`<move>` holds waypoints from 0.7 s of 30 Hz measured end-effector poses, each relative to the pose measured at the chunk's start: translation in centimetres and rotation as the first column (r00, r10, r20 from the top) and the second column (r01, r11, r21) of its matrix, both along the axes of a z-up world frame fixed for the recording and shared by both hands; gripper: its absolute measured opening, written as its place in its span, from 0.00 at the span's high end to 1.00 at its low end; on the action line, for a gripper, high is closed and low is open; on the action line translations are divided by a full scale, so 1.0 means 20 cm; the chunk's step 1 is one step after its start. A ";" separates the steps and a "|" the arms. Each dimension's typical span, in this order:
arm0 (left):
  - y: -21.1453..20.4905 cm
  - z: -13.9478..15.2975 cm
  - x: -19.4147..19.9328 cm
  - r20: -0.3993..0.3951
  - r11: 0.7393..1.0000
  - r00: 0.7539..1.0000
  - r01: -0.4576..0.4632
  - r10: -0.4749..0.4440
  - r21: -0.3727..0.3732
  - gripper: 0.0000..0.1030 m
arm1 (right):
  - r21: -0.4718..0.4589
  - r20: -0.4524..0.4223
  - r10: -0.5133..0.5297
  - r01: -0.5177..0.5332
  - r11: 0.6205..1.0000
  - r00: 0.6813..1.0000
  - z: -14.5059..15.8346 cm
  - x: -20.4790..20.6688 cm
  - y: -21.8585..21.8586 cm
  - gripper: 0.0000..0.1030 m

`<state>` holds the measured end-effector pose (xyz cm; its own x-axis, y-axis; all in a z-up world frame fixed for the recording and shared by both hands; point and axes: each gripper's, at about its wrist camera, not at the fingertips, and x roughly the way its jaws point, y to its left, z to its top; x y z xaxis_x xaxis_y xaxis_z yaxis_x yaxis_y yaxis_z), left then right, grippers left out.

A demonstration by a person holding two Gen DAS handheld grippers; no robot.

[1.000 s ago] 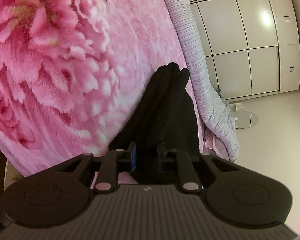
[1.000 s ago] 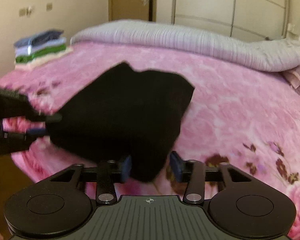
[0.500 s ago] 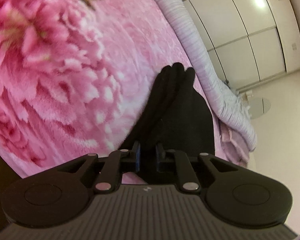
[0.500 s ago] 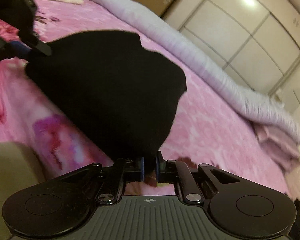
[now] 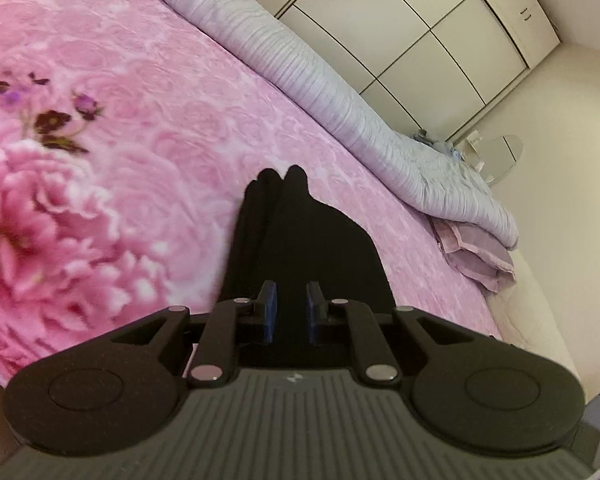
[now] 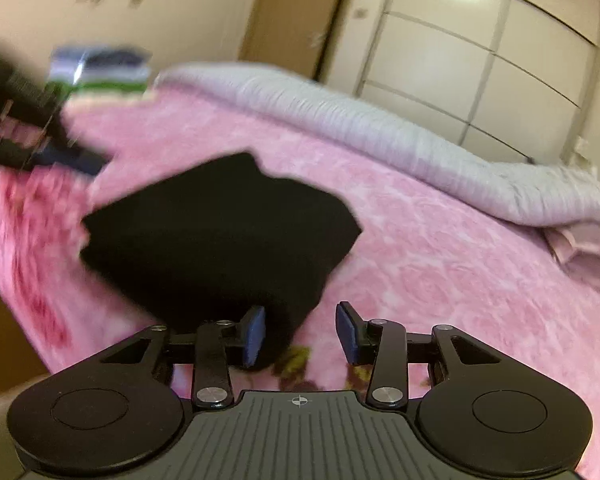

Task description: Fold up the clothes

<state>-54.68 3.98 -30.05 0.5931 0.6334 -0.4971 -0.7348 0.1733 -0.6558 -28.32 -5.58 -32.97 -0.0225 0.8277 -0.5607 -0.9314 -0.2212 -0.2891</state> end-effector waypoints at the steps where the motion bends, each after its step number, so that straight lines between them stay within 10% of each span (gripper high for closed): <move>1: 0.00 -0.01 0.01 0.005 1.000 1.000 0.001 -0.001 -0.009 0.90 | -0.019 0.017 0.001 -0.001 1.000 1.000 -0.03 -0.01 0.00 0.61; 8: -0.02 -0.10 -0.07 0.039 0.996 0.998 -0.043 0.046 -0.073 0.90 | -0.096 -0.116 -0.222 0.212 0.973 0.968 -0.13 0.18 -0.09 0.61; 12: 0.01 -0.04 0.03 -0.040 1.000 0.999 0.012 -0.012 -0.001 0.90 | -0.003 -0.351 -0.373 0.398 0.918 0.859 0.00 0.39 -0.08 0.61; 17: 0.07 0.00 0.20 -0.142 0.992 0.986 0.099 -0.087 0.082 0.89 | -0.043 -0.627 -0.311 0.366 0.929 0.714 0.09 0.49 0.11 0.64; 21: 0.11 -0.03 0.30 -0.255 0.984 0.961 0.139 -0.108 0.107 0.89 | -0.004 -0.636 -0.197 0.252 0.968 0.746 0.09 0.33 0.23 0.73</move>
<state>-48.73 6.21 -30.70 0.5390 0.6283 -0.5610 -0.8389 0.3409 -0.4242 -21.82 -0.97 -31.10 -0.1537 0.8937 -0.4215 -0.9287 0.0150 0.3704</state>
